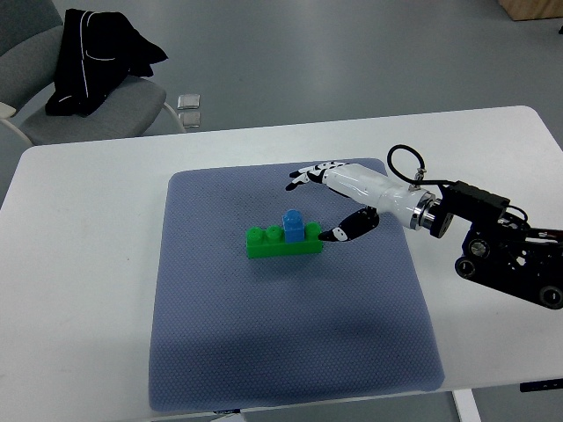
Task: Stack blue block on green block with right hand
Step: 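Open the right hand and release the blue block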
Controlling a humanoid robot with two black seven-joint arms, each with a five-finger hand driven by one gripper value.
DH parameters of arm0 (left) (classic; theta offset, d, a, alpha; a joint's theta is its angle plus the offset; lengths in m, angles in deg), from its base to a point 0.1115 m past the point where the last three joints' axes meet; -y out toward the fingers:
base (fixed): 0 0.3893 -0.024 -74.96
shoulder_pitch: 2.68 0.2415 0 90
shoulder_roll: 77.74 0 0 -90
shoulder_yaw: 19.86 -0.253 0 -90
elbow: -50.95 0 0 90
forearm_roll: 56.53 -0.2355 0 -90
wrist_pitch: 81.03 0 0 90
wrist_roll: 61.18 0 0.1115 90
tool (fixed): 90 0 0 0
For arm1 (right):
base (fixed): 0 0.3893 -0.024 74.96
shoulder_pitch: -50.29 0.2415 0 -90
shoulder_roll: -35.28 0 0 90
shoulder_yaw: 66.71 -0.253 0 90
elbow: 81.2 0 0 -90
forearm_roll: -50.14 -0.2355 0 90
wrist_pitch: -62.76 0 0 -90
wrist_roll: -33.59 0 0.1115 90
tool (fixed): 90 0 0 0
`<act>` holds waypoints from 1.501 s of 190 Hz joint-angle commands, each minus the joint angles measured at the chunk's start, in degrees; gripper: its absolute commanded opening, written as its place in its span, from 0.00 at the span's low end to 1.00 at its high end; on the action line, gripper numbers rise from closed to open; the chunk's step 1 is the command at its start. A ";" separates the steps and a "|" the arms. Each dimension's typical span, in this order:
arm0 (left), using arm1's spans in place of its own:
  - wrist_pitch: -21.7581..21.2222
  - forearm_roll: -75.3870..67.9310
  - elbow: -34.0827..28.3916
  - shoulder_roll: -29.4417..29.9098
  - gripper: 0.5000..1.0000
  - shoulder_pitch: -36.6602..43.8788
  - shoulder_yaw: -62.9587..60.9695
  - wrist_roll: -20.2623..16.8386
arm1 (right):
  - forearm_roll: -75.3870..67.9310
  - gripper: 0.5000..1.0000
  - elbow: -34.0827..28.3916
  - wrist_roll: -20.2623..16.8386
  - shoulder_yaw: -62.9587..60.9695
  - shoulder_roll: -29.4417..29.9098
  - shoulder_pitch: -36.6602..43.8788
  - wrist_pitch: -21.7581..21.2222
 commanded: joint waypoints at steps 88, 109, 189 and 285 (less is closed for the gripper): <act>0.00 0.00 0.00 0.00 1.00 0.00 0.00 0.00 | 0.73 0.83 -0.05 3.08 1.83 -0.32 -1.09 -0.10; 0.00 0.00 0.00 0.00 1.00 0.00 0.00 0.00 | 0.73 0.83 0.13 3.08 1.83 -0.23 -1.09 -0.10; 0.00 0.00 0.00 0.00 1.00 0.00 0.00 0.00 | 0.73 0.83 0.66 3.17 2.45 -0.05 -1.88 0.16; 0.00 0.00 0.00 0.00 1.00 0.00 0.00 0.00 | 0.73 0.83 1.62 3.26 2.53 0.30 -2.67 0.25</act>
